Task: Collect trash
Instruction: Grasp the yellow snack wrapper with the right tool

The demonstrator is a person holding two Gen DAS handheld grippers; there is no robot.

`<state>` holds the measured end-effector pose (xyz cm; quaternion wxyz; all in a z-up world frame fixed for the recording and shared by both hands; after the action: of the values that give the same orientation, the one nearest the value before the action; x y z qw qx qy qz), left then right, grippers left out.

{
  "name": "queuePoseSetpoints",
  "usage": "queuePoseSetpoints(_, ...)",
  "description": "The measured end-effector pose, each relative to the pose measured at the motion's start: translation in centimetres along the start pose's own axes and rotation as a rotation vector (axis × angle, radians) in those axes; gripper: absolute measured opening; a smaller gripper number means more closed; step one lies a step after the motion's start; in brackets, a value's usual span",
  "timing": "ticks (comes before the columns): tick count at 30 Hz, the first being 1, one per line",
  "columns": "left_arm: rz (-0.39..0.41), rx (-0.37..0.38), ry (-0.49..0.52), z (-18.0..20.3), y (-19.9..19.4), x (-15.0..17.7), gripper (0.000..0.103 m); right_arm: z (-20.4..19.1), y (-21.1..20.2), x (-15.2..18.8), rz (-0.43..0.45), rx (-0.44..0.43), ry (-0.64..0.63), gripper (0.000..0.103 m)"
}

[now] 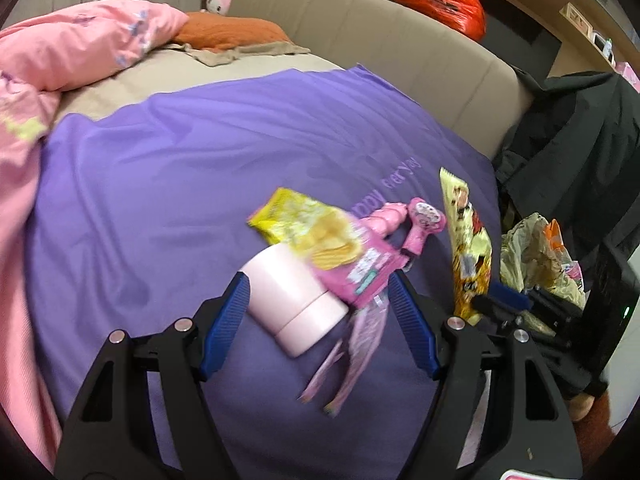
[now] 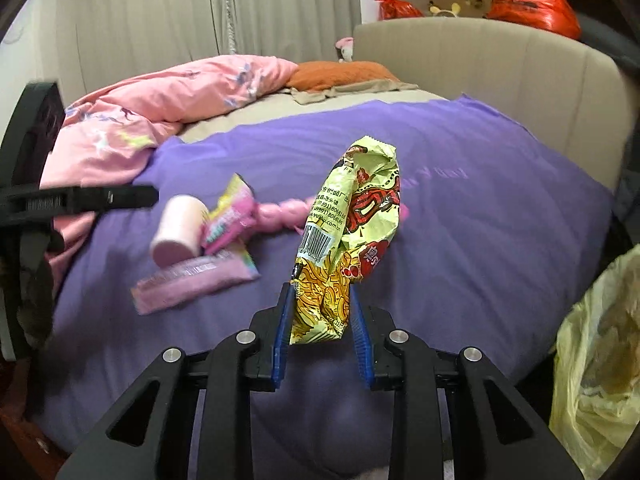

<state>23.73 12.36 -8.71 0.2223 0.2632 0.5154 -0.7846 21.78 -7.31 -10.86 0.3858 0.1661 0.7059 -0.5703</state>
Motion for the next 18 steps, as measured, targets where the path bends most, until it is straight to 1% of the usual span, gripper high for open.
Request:
queuePoseSetpoints(3,-0.061,0.050,0.016,2.1,0.8,0.4,0.065,1.0,-0.3,0.7,-0.001,0.016,-0.005,0.027)
queuePoseSetpoints(4,-0.082,0.045,0.045,3.0,1.0,1.1,0.065,1.3,-0.6,0.9,0.005,0.012,0.000,0.027)
queuePoseSetpoints(7,-0.131,0.017,0.148,4.9,1.4,3.3,0.060,2.8,-1.5,1.2,0.031,-0.006,0.035,0.027)
queuePoseSetpoints(8,-0.143,-0.008,0.176,5.2,1.8,3.8,0.059,3.4,-1.7,1.2,0.035,-0.017,0.059,0.027)
queuePoseSetpoints(9,-0.156,-0.044,0.196,5.3,2.3,4.2,0.055,3.9,-1.7,1.3,0.036,-0.026,0.079,0.027)
queuePoseSetpoints(10,-0.167,-0.064,0.193,5.2,2.8,4.4,0.052,4.4,-1.8,1.3,0.036,-0.036,0.101,0.027)
queuePoseSetpoints(12,-0.190,-0.098,0.162,4.9,3.6,4.9,0.052,5.0,-2.0,1.4,0.038,-0.045,0.132,0.027)
queuePoseSetpoints(13,-0.199,-0.101,0.150,4.7,3.8,5.2,0.050,5.1,-2.2,1.5,0.040,-0.048,0.136,0.027)
queuePoseSetpoints(16,-0.239,-0.058,0.123,5.1,4.3,6.4,0.048,5.0,-2.5,1.8,0.034,-0.044,0.125,0.027)
queuePoseSetpoints(18,-0.243,-0.042,0.131,5.8,4.2,6.9,0.048,4.9,-2.5,2.0,0.026,-0.044,0.122,0.027)
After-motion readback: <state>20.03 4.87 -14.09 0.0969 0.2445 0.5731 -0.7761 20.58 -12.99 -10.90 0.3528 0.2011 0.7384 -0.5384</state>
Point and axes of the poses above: each gripper's, at about its wrist camera, not at the fingertips, and y roughly the way its jaws point, z to its right, x to its underside, the point moved 5 cm from there along y, roughly the way its jaws point, and after that the axes turned 2 degrees about x, right-handed, at the moved point
